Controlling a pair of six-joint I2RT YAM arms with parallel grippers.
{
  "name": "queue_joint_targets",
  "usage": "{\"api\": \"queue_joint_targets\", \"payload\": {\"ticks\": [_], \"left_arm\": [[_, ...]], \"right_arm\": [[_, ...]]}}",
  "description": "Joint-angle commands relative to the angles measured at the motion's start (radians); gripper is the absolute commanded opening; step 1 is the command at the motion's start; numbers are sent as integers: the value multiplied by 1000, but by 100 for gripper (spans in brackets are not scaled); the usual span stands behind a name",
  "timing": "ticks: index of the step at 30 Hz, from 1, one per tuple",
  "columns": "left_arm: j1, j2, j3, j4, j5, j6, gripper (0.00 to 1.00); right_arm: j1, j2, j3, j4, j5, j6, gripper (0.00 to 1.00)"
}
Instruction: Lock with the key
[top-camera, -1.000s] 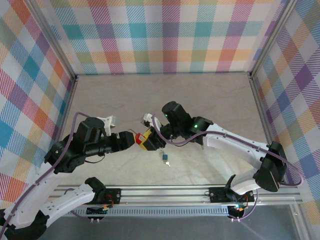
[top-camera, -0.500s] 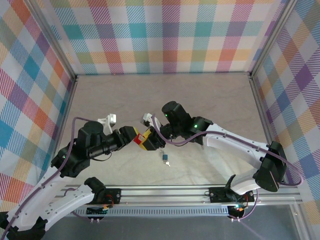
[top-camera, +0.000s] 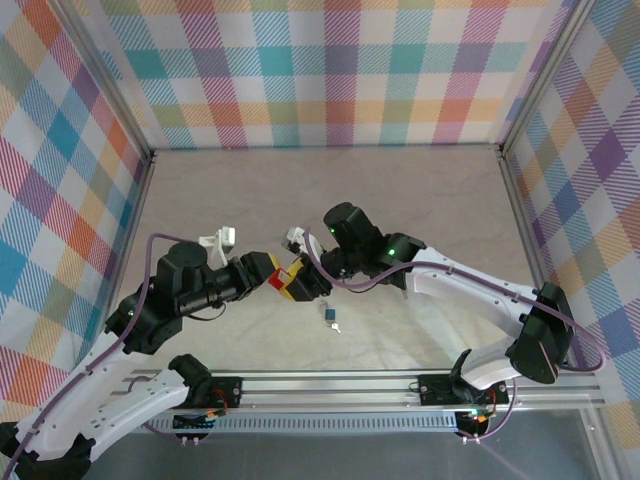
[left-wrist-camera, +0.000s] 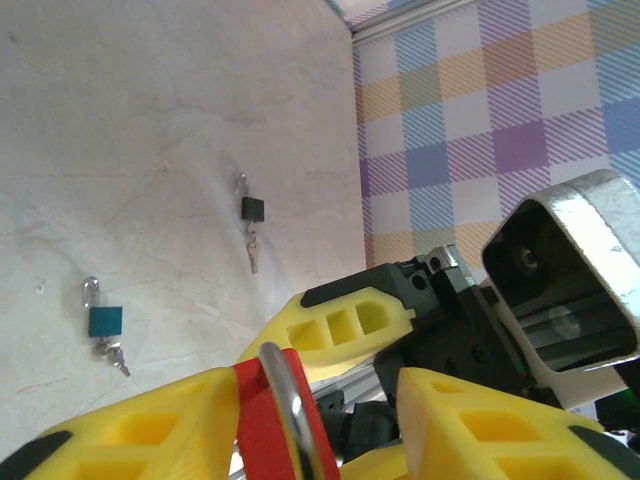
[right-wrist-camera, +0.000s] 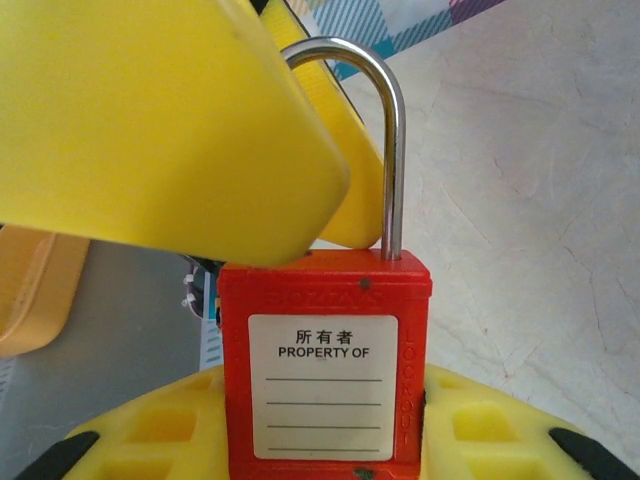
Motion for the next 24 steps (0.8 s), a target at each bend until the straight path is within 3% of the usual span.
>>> {"api": "queue_joint_targets", "payload": {"ticks": [1,9,11,24], "left_arm": [[-12,12,33,-70,74,35,43],[-12,40,80,-172,73,105,65],[-12,44,106,-206,63,128,66],[-12,37,51,-91,115,65,42]], "right_arm": [[1,7,26,39,11,-6,0],[1,-9,36,22,20,-21,0],[2,-12,35,21,21,-21,0],[2,3,35,38,-5,-4,0]]}}
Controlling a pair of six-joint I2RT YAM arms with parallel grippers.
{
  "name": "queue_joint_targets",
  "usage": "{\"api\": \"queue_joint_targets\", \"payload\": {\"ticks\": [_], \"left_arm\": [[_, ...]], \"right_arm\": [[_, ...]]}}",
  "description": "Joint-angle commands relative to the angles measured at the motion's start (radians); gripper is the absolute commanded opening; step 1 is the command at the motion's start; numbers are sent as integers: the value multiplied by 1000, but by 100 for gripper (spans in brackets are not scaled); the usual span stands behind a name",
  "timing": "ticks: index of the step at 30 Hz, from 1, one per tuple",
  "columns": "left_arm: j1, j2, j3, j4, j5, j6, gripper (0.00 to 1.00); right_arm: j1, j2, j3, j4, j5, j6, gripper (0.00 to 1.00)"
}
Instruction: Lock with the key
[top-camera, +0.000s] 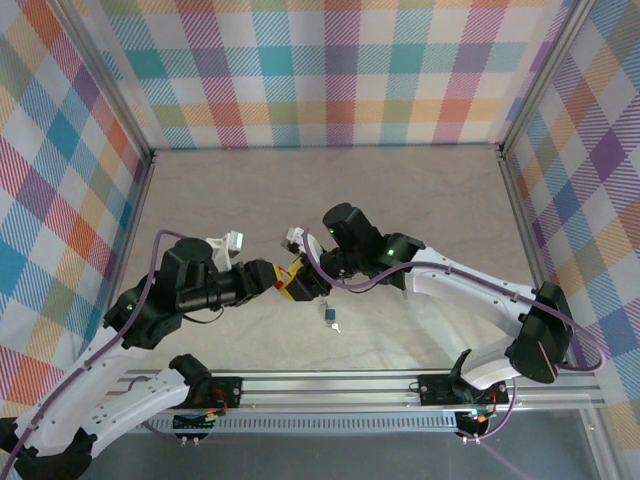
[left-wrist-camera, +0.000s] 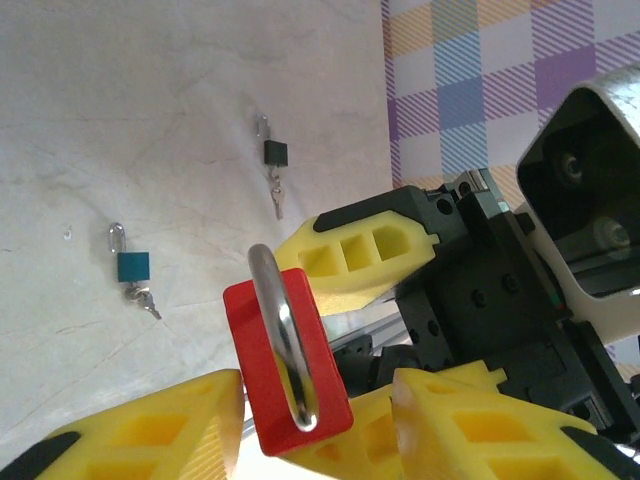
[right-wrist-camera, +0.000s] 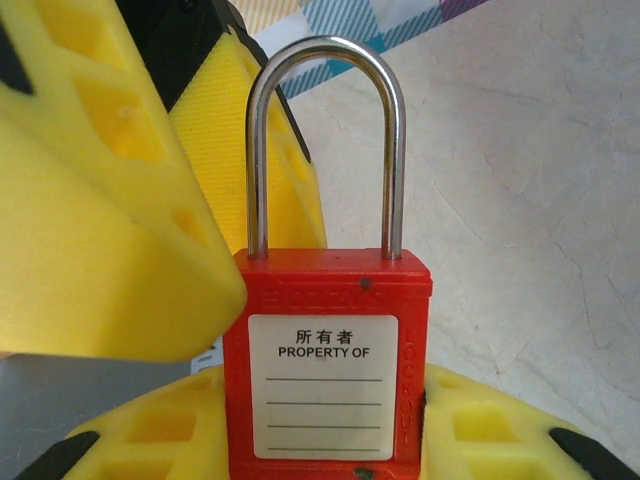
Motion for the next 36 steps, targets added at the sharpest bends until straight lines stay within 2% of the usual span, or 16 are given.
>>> {"api": "queue_joint_targets", "payload": {"ticks": [1,5,17,21,24,25,27,29,30,32,35,36], "left_arm": [[-11,0,-12,29,33,-5,42],[-10,11,-13,20,37,-1,42],[-11,22,26,-27,3,23,17],[-11,22,26,-22,-13,17,0],[-11,18,23,-17,-27,14,0],[-11,15,21,-15,-34,11,0],[-11,7,16,-6,-40,7,0],[-11,3,15,-5,-48,7,0],[-10,0,17,-7,-55,7,0],[-11,-4,18,-8,-66,10,0],[-11,-5,26,-13,-86,15,0],[-11,-7,26,-12,-94,15,0]], "right_arm": [[-2,-1,35,39,-28,0,0],[-1,4,41,37,-35,0,0],[0,1,36,37,-44,-1,0],[-2,0,32,39,-54,1,0],[-2,-1,29,43,-63,3,0],[-2,-3,28,47,-59,6,4],[-2,-11,17,59,-52,9,19],[-1,-27,1,76,-41,6,20],[-1,-35,-4,80,-29,6,23],[-2,-43,-9,83,0,6,41],[-2,-50,-8,72,9,-4,42],[-2,-55,-9,72,23,-4,46]]}}
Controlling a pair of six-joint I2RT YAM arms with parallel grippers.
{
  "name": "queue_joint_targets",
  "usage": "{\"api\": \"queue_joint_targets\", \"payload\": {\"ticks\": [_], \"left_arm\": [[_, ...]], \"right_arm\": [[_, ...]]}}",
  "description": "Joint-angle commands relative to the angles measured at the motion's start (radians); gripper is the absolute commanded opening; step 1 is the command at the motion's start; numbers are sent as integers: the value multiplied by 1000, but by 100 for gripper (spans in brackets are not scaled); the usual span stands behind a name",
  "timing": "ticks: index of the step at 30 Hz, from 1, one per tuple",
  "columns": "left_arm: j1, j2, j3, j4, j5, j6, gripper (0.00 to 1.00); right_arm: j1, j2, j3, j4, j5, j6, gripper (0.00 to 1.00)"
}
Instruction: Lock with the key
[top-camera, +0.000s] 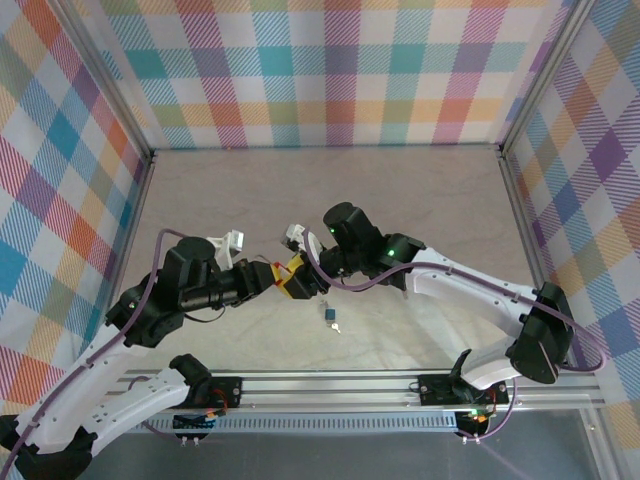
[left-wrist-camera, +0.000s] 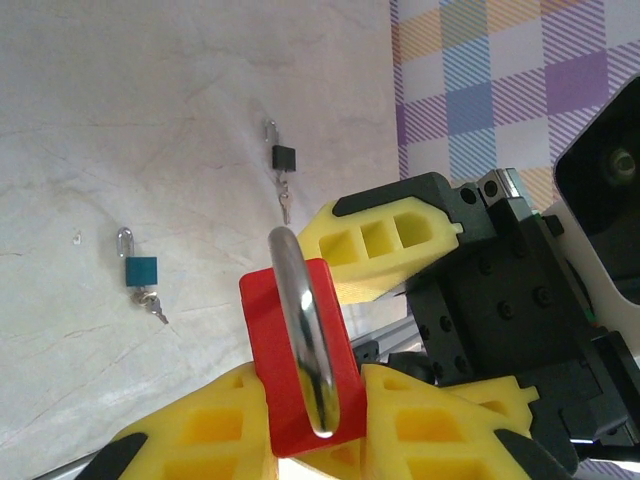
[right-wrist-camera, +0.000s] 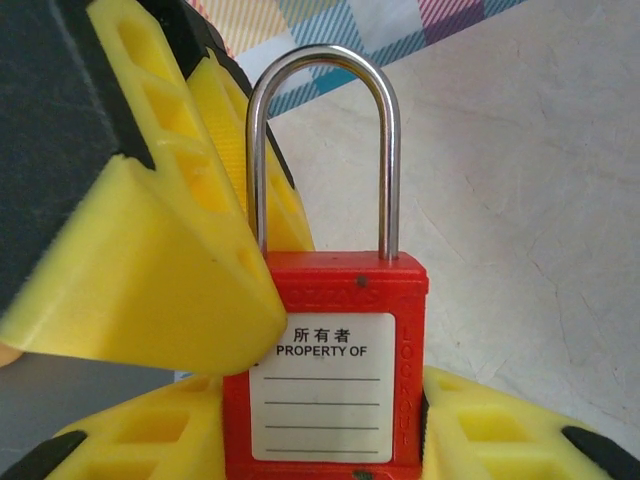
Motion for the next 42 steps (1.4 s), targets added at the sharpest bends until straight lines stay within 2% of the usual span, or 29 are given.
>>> {"api": "queue_joint_targets", "payload": {"ticks": [1,2,4,8,10,13,16,21,22,24,26,27,32,34,42], "left_arm": [[-6,-19,20,-6,-69,14,0],[-6,-19,20,-4,-75,15,0],[-6,-17,20,1,-81,18,0],[-6,-10,42,-4,-98,33,0],[-6,-13,49,-3,-118,38,0],[-6,-29,32,52,-116,37,0],[-6,-65,-15,156,-103,29,0],[-6,-64,-70,308,-60,13,0],[-6,-61,-76,324,-59,8,0],[-6,-59,-89,362,-49,5,0],[-6,-59,-103,388,-39,-1,0],[-6,-60,-107,422,-36,-4,0],[-6,-71,-146,464,-41,-28,0],[-6,-75,-163,486,-41,-42,0],[-5,-75,-172,523,-33,-66,0]], "right_arm": [[0,-55,-10,33,3,1,59],[-1,-63,-16,38,18,0,65],[-4,-83,-33,49,29,-5,66],[-18,-120,-60,65,63,3,77],[-27,-153,-85,79,105,12,93],[-42,-216,-140,105,150,33,99],[-75,-278,-220,165,156,96,99],[-129,-331,-352,341,19,254,100],[-131,-333,-370,377,-9,274,97],[-131,-327,-394,441,-69,313,81],[-131,-315,-405,485,-96,350,78],[-132,-309,-408,507,-112,362,72],[-132,-299,-412,551,-110,384,67],[-132,-288,-415,565,-103,387,59],[-133,-250,-403,535,-51,358,55]]}}
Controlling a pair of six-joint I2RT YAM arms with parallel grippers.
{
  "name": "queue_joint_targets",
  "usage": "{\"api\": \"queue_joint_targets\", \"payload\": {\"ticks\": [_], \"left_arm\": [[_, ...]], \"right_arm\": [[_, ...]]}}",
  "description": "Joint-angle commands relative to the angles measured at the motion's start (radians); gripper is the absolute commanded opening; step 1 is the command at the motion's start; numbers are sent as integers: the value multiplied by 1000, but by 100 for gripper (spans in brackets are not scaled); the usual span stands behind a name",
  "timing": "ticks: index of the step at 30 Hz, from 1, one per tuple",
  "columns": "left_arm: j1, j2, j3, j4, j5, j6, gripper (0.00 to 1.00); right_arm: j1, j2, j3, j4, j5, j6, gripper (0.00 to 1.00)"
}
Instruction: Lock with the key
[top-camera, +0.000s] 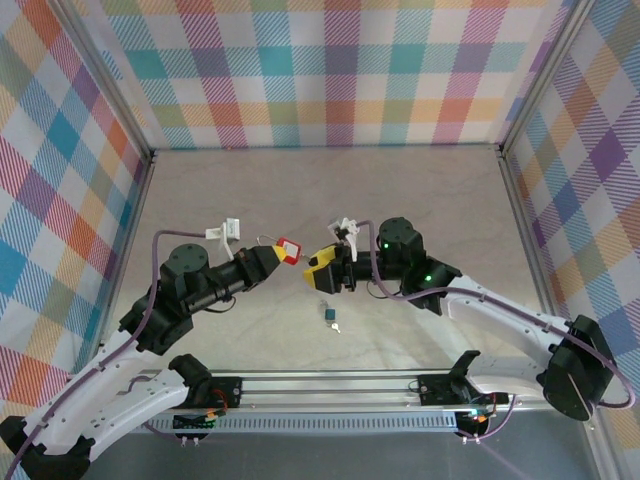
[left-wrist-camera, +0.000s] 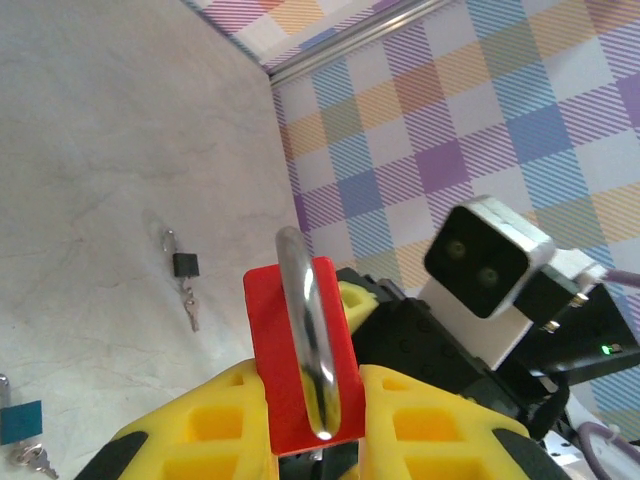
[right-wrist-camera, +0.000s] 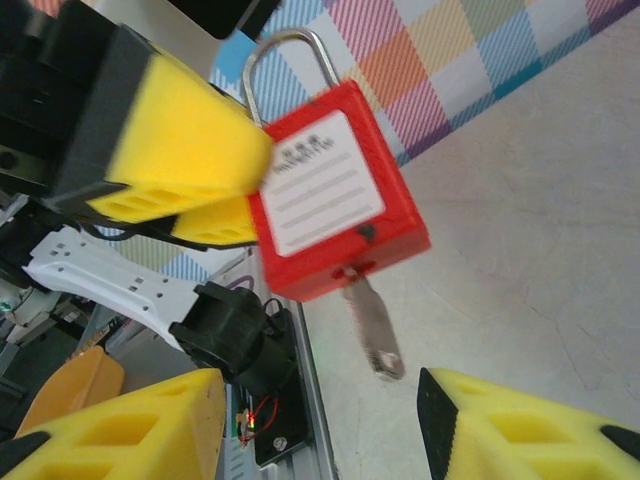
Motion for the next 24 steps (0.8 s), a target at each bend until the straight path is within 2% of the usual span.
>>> {"api": "queue_joint_targets", "payload": {"ticks": [1,11,17,18,20,24], "left_arm": [[-5,-19,3,87,21,-18,0],[-5,-18,-30,125,48,-45,0],[-5,-35,-42,106,21,-58,0],[-5,-36,-50,115,16,-76,0],[-5,-37,-75,162,16,-118,0],[-5,-61,-114,237,-21,-210,0]], "right_arm": [[0,3,4,16,38,-20,56],[0,-14,15,16,89,-52,51],[0,-44,15,10,103,-67,49],[0,-43,9,19,100,-63,48],[0,-34,6,41,80,-58,39],[3,-23,-5,79,55,-54,42]]}}
